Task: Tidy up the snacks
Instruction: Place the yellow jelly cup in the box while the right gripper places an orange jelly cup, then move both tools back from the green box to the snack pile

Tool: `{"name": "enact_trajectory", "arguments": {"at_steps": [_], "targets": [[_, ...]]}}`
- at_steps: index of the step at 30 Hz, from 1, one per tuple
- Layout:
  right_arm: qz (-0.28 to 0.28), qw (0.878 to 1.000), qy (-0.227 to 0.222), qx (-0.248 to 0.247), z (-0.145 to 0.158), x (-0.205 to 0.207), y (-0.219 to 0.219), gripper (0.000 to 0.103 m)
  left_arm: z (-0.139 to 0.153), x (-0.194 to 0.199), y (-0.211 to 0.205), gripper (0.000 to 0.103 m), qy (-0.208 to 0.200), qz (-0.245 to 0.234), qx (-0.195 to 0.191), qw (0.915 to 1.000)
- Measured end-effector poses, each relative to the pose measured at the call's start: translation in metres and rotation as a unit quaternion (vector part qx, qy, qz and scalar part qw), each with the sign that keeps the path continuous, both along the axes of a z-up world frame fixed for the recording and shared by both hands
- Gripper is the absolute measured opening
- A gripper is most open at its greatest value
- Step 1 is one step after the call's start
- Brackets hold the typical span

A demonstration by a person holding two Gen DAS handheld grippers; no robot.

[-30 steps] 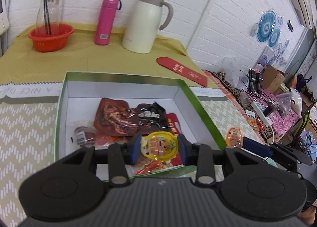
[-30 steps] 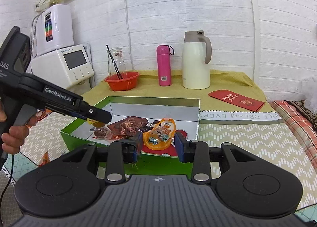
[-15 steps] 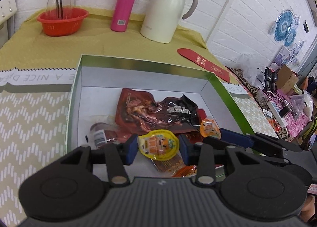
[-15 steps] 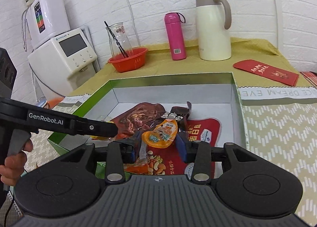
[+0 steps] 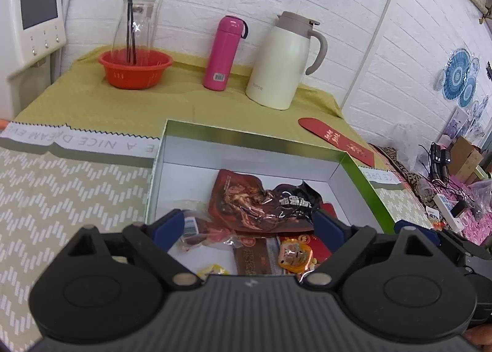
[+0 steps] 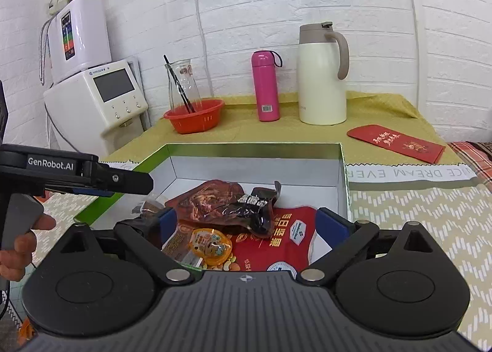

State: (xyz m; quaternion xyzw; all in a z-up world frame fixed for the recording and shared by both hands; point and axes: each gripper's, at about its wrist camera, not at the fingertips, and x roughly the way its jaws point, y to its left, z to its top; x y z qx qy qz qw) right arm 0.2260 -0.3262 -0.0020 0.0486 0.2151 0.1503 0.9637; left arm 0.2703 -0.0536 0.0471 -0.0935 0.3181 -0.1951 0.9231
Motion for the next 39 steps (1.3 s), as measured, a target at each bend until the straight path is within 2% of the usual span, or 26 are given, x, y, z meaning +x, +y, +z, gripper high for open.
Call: {"name": "enact_trajectory", "arguments": {"at_steps": [5, 9, 14, 20, 23, 28, 33, 37, 38, 39], "targets": [[0.005, 1.0, 0.0, 0.022, 0.009, -0.021, -0.005, 0.103, 0.01, -0.024, 0.003, 0.09, -0.013, -0.008, -0.009, 0.9998], [0.006, 1.0, -0.015, 0.009, 0.018, -0.048, -0.008, 0.103, 0.019, -0.052, 0.006, 0.09, -0.021, -0.023, -0.024, 0.9992], [0.011, 1.0, -0.025, 0.011, 0.02, -0.087, -0.017, 0.103, 0.023, -0.093, 0.009, 0.09, -0.039, -0.049, -0.023, 0.9978], [0.008, 0.999, -0.035, 0.009, 0.008, -0.132, -0.021, 0.103, 0.014, -0.135, 0.02, 0.09, -0.049, -0.045, -0.004, 0.9978], [0.01, 1.0, -0.027, 0.008, -0.005, -0.146, -0.015, 0.103, 0.005, -0.156, 0.032, 0.09, -0.049, -0.046, -0.015, 0.9976], [0.017, 1.0, -0.01, 0.002, -0.026, -0.154, 0.001, 0.103, -0.02, -0.185, 0.052, 0.09, -0.021, -0.045, -0.047, 0.9977], [0.038, 0.999, 0.004, -0.026, -0.037, -0.147, 0.025, 0.103, -0.034, -0.201, 0.054, 0.09, -0.006, -0.068, -0.037, 0.997], [0.028, 0.999, 0.013, -0.026, -0.043, -0.137, 0.033, 0.103, -0.036, -0.207, 0.055, 0.09, -0.007, -0.08, -0.041, 0.996], [0.024, 0.999, 0.014, -0.024, -0.043, -0.136, 0.033, 0.1, -0.036, -0.208, 0.055, 0.09, -0.009, -0.081, -0.039, 0.9959], [0.02, 0.999, 0.015, -0.023, -0.045, -0.137, 0.033, 0.075, -0.035, -0.209, 0.056, 0.09, -0.01, -0.081, -0.037, 0.996]]}}
